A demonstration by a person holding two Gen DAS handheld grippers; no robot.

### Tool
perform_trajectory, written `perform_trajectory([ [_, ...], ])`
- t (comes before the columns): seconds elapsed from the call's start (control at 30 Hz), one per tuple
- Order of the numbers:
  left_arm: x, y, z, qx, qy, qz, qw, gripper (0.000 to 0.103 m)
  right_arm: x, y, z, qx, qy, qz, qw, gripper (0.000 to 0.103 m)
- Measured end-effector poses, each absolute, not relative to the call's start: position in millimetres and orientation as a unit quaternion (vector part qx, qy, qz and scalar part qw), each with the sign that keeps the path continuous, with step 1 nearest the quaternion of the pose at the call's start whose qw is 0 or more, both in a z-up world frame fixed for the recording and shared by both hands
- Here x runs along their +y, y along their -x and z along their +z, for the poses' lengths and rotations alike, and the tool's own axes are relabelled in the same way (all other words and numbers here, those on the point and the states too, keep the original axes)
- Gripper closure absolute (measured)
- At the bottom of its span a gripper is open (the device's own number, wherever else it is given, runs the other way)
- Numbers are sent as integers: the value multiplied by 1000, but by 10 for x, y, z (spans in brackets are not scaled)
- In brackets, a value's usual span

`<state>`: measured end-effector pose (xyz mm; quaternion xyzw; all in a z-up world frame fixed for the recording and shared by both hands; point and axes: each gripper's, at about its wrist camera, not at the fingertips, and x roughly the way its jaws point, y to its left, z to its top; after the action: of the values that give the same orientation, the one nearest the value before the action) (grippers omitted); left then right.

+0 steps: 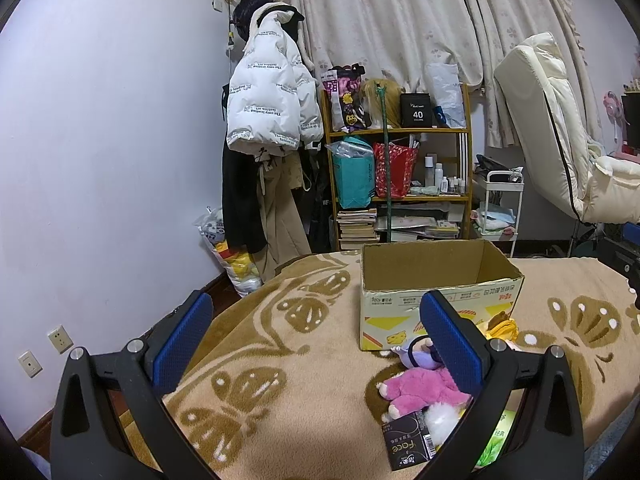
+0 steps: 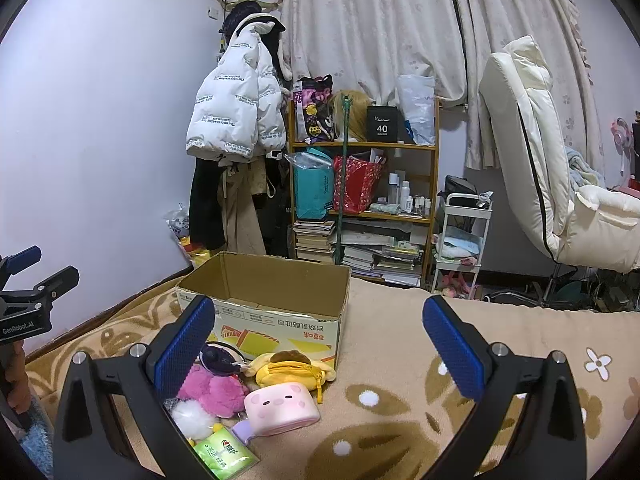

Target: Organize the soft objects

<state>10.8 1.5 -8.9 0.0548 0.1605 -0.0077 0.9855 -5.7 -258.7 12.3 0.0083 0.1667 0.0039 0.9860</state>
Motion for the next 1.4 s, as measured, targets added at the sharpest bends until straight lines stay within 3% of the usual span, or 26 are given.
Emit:
perform_trajectory([
  [1.4, 45, -92, -40, 159, -58, -4, 986, 1, -2546, 54, 125, 163, -5, 2, 987, 0],
])
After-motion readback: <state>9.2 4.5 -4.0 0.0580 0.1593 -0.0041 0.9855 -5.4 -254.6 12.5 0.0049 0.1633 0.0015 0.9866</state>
